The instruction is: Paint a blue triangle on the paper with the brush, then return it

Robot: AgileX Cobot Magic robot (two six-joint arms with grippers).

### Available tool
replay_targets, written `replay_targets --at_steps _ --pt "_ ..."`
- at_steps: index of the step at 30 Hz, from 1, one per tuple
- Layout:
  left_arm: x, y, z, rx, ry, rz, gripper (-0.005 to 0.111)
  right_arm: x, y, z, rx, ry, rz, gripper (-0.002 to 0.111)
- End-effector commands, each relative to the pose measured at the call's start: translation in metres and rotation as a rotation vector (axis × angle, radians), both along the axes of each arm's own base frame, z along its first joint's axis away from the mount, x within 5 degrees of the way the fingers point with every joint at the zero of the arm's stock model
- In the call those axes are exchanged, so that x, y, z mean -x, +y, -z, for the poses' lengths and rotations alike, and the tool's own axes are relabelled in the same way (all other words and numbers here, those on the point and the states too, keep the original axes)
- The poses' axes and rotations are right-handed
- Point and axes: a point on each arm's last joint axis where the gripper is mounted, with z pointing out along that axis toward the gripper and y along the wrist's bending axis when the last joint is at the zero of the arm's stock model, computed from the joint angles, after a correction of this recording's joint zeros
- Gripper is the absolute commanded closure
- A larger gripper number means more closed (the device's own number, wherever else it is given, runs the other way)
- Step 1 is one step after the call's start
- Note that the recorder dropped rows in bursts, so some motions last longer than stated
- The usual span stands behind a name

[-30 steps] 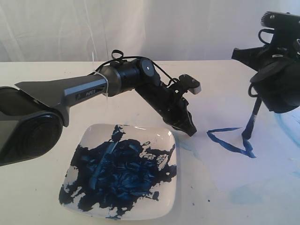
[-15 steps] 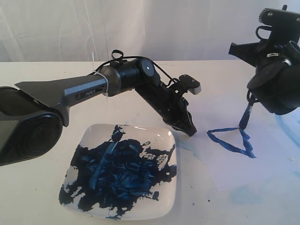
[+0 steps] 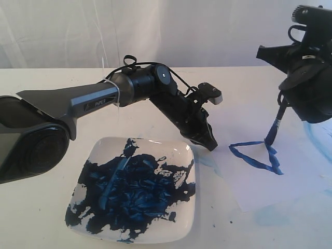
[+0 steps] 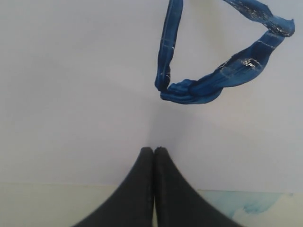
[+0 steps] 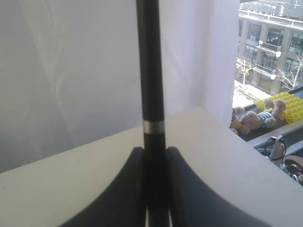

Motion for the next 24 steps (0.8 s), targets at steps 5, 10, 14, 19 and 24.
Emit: replay_targets --at_steps 5,10,14,19,24 --pt "0.007 0.004 0.014 -0.072 0.053 0.053 0.107 0.017 -0.011 -0.039 -0.039 -0.068 0.034 0.108" --pt "0.007 0.004 0.014 -0.072 0.053 0.053 0.107 0.023 -0.013 -0.053 -0.036 -0.092 0.025 0.108" --pt "0.007 0.004 0.014 -0.072 0.053 0.053 0.107 0.02 -0.011 -0.047 -0.039 -0.069 0.011 0.108" --pt "0.007 0.004 0.014 -0.07 0.054 0.052 0.107 0.013 -0.005 -0.029 -0.039 -0.024 -0.006 0.108" --pt "0.007 0.004 0.014 -0.07 0.054 0.052 0.107 0.007 0.01 -0.02 -0.056 -0.015 -0.154 0.108"
